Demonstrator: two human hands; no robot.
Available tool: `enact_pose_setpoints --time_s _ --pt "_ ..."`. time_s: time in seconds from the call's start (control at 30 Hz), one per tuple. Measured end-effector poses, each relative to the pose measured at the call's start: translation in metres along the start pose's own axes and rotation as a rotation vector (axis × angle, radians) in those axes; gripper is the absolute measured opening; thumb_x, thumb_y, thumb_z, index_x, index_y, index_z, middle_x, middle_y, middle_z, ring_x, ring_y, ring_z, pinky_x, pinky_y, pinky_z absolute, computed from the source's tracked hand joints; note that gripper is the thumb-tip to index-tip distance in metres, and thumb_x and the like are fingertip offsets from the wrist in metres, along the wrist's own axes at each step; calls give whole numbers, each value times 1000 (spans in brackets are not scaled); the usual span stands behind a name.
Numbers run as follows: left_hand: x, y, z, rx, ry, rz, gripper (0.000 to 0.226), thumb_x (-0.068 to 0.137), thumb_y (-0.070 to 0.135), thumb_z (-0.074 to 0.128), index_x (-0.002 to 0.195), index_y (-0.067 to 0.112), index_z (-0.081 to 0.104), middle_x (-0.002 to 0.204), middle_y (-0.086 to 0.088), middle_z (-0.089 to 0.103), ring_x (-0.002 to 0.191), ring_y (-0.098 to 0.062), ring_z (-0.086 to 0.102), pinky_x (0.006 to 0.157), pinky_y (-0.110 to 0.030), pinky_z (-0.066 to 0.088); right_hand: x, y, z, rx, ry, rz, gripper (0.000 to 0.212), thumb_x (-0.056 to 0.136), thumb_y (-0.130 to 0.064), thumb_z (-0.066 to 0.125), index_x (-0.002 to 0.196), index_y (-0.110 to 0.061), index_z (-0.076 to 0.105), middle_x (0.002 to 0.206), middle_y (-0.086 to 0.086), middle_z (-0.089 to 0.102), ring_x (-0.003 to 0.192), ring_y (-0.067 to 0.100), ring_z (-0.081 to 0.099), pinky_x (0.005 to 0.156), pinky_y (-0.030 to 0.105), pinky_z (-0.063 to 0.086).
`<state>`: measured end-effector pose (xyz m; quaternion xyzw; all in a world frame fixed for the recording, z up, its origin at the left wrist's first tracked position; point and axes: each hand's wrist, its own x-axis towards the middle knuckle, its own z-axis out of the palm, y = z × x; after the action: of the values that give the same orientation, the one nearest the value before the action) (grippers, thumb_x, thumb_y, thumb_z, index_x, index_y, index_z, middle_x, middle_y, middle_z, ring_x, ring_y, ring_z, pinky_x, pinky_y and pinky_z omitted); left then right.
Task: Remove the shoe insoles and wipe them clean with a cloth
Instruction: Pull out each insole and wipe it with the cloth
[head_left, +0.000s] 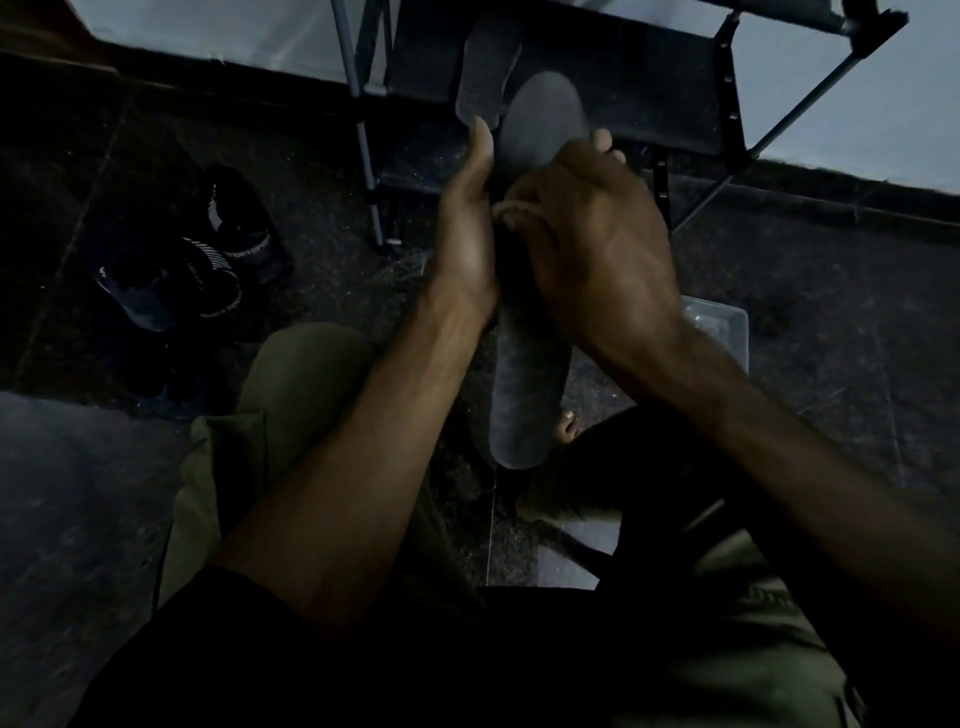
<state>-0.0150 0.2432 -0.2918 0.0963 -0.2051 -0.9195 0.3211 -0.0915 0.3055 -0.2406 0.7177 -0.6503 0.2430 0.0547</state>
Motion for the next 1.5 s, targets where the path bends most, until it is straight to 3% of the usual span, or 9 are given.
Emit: enact_pose_setpoints --time_s 0.1,0.47,0.6,0.73,0.93,1.03,1.23,1.37,1.5 --pt "2 -2 -5 28 72 8 70 104 47 24 144 -10 29 140 -32 43 133 -41 42 118 -51 24 14 1 6 -26 60 56 20 90 -13 54 85 -3 70 87 15 64 74 31 60 65 47 52" --pt "-2 -2 11 -24 133 15 75 102 54 19 138 -9 37 150 -28 33 139 -39 35 119 -48 24 -11 2 -2 -6 -12 -30 19 92 -12 53 87 -2 69 88 16 62 72 30 58 62 47 50" --pt "-2 -5 14 123 340 103 53 105 41 28 107 2 64 102 -17 69 97 -27 68 87 -35 56 19 15 6 -39 116 72 19 90 -16 55 91 -2 68 92 17 63 75 30 61 62 39 50" --pt "0 -5 14 191 348 96 59 105 37 29 83 10 76 88 -12 73 83 -22 71 74 -30 59 30 22 14 -47 171 110 22 90 -20 51 90 -5 67 92 14 63 75 29 60 63 39 50" --pt "-1 -6 16 231 275 73 52 105 42 23 120 7 60 113 -14 66 109 -27 62 96 -39 49 45 37 14 -64 212 170 22 94 -21 53 94 -3 66 98 16 63 81 28 60 66 31 43" --pt "-1 -5 15 254 248 50 52 106 40 21 122 6 57 112 -12 67 105 -24 65 92 -35 52 50 49 8 -43 191 219 28 97 -28 49 98 -5 66 104 12 62 88 22 57 72 24 38" --pt "5 -3 5 232 219 45 58 101 43 29 138 -1 42 135 -22 48 133 -36 41 117 -47 27 25 52 11 -96 137 121 29 96 -24 45 100 -4 66 100 17 62 81 29 59 67 41 51" --pt "5 2 -4 238 238 39 68 95 49 40 143 1 40 141 -23 47 132 -35 46 115 -52 29 1 39 13 -211 -1 -34 32 97 -25 41 103 -6 67 102 17 62 81 31 59 67 41 48" --pt "5 -1 0 229 279 62 60 100 44 35 142 2 43 135 -23 53 127 -34 51 111 -45 37 17 49 7 -270 80 -64 22 93 -20 52 94 -4 66 92 17 62 74 32 59 62 39 44"
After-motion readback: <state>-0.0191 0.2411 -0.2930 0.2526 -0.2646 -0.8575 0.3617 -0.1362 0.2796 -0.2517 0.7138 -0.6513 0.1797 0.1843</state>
